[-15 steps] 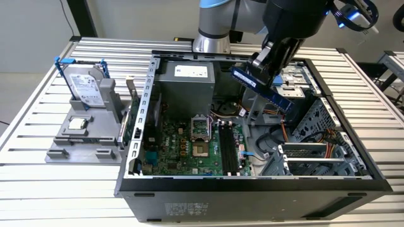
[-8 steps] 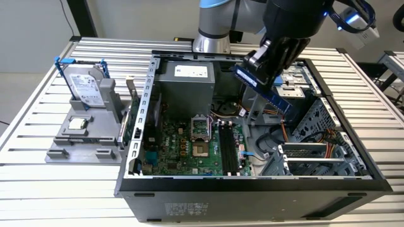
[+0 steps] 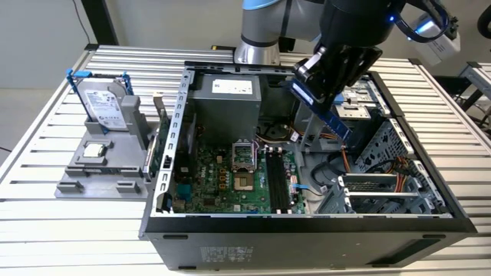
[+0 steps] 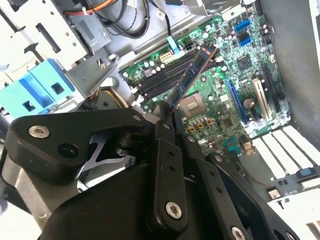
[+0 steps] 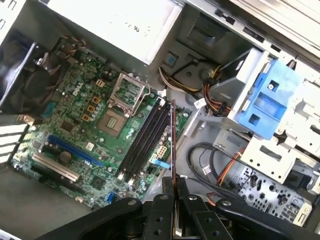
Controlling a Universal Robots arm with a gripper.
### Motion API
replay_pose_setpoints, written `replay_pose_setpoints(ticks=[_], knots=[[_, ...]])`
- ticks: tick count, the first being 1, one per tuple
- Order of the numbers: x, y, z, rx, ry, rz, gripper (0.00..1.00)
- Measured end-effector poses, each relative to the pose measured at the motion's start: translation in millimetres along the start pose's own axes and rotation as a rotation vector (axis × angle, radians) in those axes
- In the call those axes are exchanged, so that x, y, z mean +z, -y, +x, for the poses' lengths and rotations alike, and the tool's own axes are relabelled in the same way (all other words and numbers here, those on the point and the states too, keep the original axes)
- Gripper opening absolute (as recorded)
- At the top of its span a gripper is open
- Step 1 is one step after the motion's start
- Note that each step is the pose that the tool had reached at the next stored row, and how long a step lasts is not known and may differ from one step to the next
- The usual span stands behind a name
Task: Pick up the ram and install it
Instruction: 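Pick up the ram and move it above insertion slot, then insert the ram into the slot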
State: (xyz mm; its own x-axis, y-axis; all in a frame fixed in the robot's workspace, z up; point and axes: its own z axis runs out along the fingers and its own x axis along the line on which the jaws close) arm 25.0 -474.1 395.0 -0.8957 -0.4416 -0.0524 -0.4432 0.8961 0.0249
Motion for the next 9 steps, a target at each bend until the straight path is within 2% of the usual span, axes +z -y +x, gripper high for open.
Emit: replay_pose_setpoints(ticks=[9], knots=[[0.4, 0.0, 0.0, 0.16, 0.004, 0.0084, 0.0]])
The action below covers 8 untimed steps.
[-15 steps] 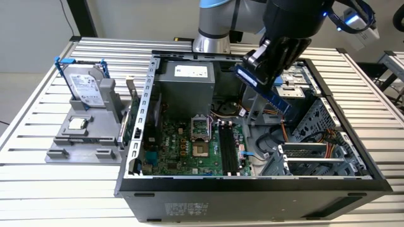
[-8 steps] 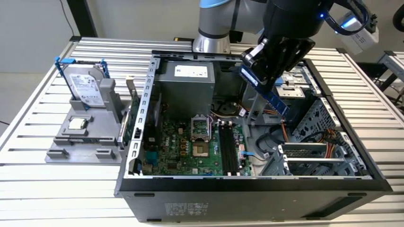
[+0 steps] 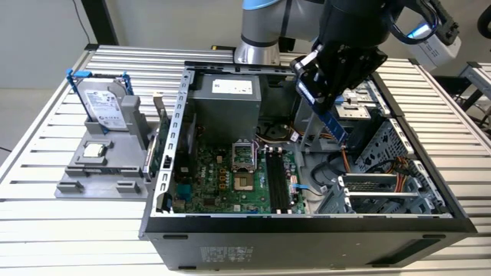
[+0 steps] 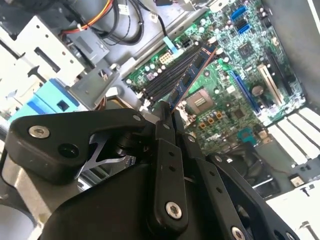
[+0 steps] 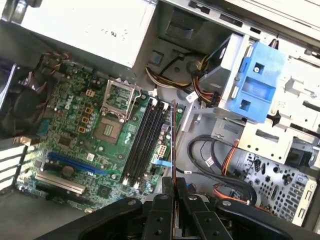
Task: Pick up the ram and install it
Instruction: 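Insert the ram into the slot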
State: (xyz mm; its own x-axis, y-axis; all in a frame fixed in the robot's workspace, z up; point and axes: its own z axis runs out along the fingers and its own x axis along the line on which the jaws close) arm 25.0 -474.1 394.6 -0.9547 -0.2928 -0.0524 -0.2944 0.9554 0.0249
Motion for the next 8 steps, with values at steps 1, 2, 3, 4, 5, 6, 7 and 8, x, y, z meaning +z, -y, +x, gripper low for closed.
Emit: replay_pose_setpoints(ticks=[1, 2, 3, 4, 5, 6, 7, 8], knots=[[0.0, 0.0, 0.0, 0.019, 0.0004, 0.001, 0.0], [0.1, 0.0, 0.0, 0.037, 0.0009, 0.0019, 0.0], [0.1, 0.0, 0.0, 0.055, 0.0014, 0.0028, 0.0], [0.1, 0.0, 0.0, 0.072, 0.0018, 0.0038, 0.0], [0.2, 0.0, 0.0, 0.09, 0.0022, 0.0047, 0.0], [0.2, 0.0, 0.0, 0.108, 0.0027, 0.0057, 0.0], [0.3, 0.0, 0.0, 0.126, 0.0031, 0.0066, 0.0], [0.3, 0.0, 0.0, 0.144, 0.0036, 0.0076, 0.0]])
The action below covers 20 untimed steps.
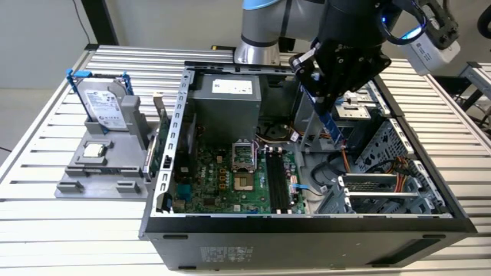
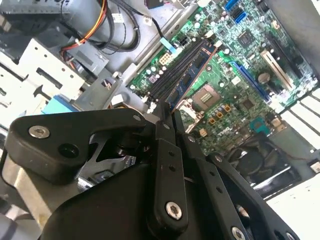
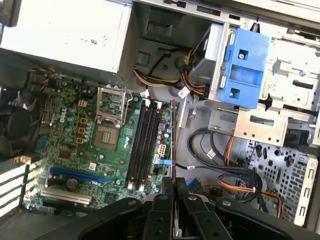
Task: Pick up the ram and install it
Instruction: 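Insert the ram into the slot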
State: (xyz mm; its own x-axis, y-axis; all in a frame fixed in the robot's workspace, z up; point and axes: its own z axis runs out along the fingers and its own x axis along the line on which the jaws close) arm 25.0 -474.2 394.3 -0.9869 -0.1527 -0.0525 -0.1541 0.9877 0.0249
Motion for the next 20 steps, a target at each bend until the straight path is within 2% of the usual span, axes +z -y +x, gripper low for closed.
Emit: replay_pose_setpoints(ticks=[13, 20], knots=[[0.5, 0.0, 0.0, 0.217, 0.0054, 0.0113, 0.0], [0.7, 0.0, 0.1, 0.302, 0.0075, 0.0159, 0.0]])
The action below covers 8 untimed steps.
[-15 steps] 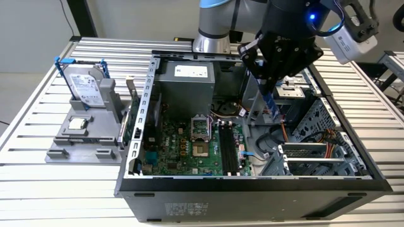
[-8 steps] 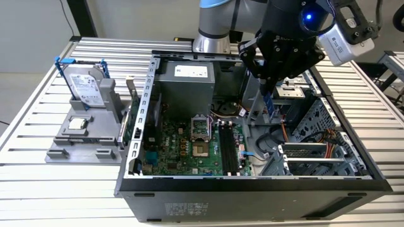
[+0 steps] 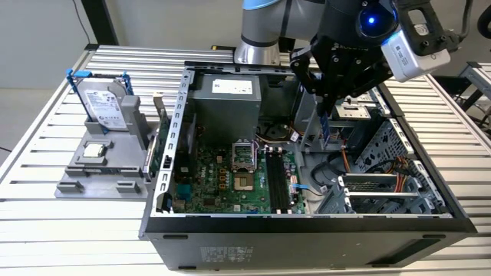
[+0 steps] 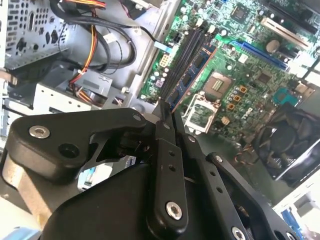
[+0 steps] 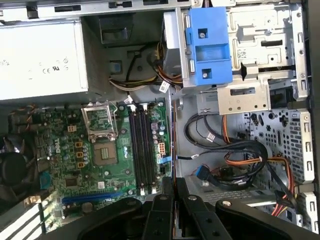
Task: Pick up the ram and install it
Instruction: 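Insert the ram into the slot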
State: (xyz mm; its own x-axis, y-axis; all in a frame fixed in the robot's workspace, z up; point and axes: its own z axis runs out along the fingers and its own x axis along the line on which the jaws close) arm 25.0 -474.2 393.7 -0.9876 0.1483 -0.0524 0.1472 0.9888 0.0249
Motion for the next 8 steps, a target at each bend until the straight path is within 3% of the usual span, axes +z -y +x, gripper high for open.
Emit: replay_pose_setpoints(ticks=[4, 8], knots=[[0.0, 0.0, 0.0, 0.027, 0.0007, 0.0014, 0.0], [0.1, 0.0, 0.0, 0.028, 0.0008, 0.0015, 0.0]])
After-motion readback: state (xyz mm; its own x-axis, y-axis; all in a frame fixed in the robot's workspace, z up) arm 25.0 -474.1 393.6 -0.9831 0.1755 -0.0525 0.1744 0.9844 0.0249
